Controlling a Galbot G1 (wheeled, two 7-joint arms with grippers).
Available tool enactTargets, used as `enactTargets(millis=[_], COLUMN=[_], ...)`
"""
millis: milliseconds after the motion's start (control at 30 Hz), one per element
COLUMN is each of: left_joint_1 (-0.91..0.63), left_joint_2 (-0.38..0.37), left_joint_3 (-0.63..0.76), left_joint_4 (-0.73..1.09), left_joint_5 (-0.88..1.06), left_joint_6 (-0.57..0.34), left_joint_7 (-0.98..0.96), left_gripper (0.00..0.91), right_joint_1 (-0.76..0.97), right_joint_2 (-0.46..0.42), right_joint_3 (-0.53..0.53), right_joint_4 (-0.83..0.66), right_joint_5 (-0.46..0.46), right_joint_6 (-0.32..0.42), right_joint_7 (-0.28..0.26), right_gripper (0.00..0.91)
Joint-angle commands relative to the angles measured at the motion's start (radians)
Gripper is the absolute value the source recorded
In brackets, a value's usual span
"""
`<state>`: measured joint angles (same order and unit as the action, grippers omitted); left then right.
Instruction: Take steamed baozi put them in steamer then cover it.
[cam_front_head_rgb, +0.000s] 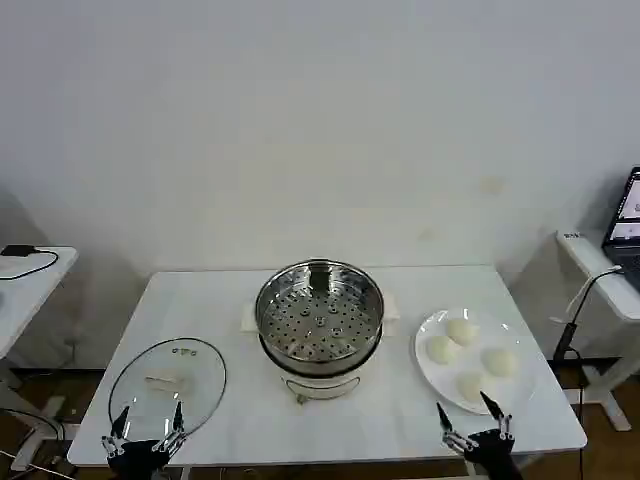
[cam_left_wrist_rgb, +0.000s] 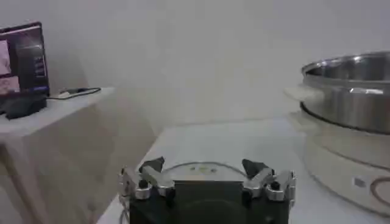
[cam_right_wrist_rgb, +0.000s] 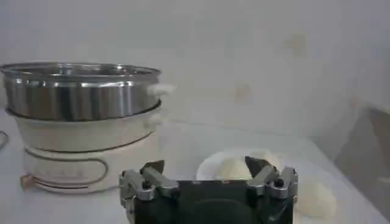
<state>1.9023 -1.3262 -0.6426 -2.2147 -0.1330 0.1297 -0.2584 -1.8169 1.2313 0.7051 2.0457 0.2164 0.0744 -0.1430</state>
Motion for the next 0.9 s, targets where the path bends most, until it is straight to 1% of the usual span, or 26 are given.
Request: enactTargets(millis=[33,100,133,167,233,267,300,333,367,433,467,533,600,633,700,733,767,800,833,900], left_joint_1=[-0.005,-0.015,-0.019,-0.027,-0.041,-0.046,-0.052,-0.058,-0.062,-0.066,-0.066,-0.065,-0.067,-0.068,-0.071,-0.072,-0.073,-0.076,-0.079,-0.085], left_joint_2=[0.007,0.007,0.007,0.005,0.003,0.003,0.002,0.000,-0.001,-0.001,-0.002,0.000,0.001,0.001,0.000,0.000,-0.003,-0.006,-0.006,-0.007], left_joint_3=[-0.010,-0.023,-0.027,-0.034,-0.047,-0.054,-0.061,-0.067,-0.073,-0.077,-0.078,-0.080,-0.087,-0.088,-0.094,-0.095,-0.096,-0.096,-0.095,-0.093], left_joint_4=[-0.036,-0.049,-0.051,-0.052,-0.056,-0.056,-0.052,-0.048,-0.046,-0.047,-0.049,-0.058,-0.060,-0.060,-0.064,-0.067,-0.070,-0.074,-0.075,-0.077], left_joint_5=[0.090,0.086,0.096,0.107,0.114,0.118,0.121,0.126,0.129,0.131,0.134,0.141,0.145,0.147,0.147,0.147,0.147,0.148,0.148,0.153], left_joint_6=[0.166,0.221,0.225,0.232,0.246,0.248,0.249,0.250,0.250,0.250,0.249,0.248,0.249,0.249,0.249,0.250,0.251,0.254,0.256,0.259], left_joint_7=[-0.002,0.039,0.051,0.067,0.084,0.092,0.092,0.094,0.097,0.099,0.100,0.104,0.107,0.108,0.108,0.108,0.108,0.108,0.109,0.113], left_gripper=[0.907,0.907,0.907,0.907,0.907,0.907,0.907,0.907,0.907,0.907,0.907,0.907,0.907,0.907,0.907,0.907,0.907,0.907,0.907,0.907], right_joint_1=[0.206,0.251,0.287,0.305,0.365,0.408,0.430,0.469,0.503,0.561,0.612,0.725,0.834,0.911,1.112,1.211,1.298,1.372,1.493,1.621], right_joint_2=[-0.309,-0.384,-0.429,-0.450,-0.528,-0.569,-0.585,-0.622,-0.651,-0.680,-0.716,-0.751,-0.790,-0.802,-0.825,-0.827,-0.826,-0.821,-0.808,-0.776], right_joint_3=[0.150,0.167,0.176,0.176,0.170,0.150,0.138,0.119,0.090,0.051,-0.003,-0.089,-0.232,-0.282,-0.457,-0.586,-0.679,-0.747,-0.848,-1.000], right_joint_4=[-0.071,-0.112,-0.146,-0.169,-0.227,-0.271,-0.285,-0.317,-0.335,-0.367,-0.393,-0.443,-0.495,-0.528,-0.596,-0.635,-0.678,-0.718,-0.755,-0.820], right_joint_5=[-0.152,-0.177,-0.188,-0.203,-0.303,-0.355,-0.374,-0.410,-0.429,-0.488,-0.523,-0.561,-0.574,-0.574,-0.578,-0.579,-0.575,-0.566,-0.564,-0.559], right_joint_6=[-0.153,-0.142,-0.144,-0.142,-0.118,-0.098,-0.094,-0.073,-0.063,-0.041,-0.026,-0.009,-0.004,0.003,0.029,0.049,0.063,0.071,0.078,0.081], right_joint_7=[-0.081,-0.145,-0.232,-0.274,-0.365,-0.422,-0.452,-0.504,-0.532,-0.592,-0.670,-0.732,-0.781,-0.805,-0.837,-0.855,-0.866,-0.873,-0.883,-0.900], right_gripper=[0.907,0.907,0.907,0.907,0.907,0.907,0.907,0.907,0.907,0.907,0.907,0.907,0.907,0.907,0.907,0.907,0.907,0.907,0.907,0.907])
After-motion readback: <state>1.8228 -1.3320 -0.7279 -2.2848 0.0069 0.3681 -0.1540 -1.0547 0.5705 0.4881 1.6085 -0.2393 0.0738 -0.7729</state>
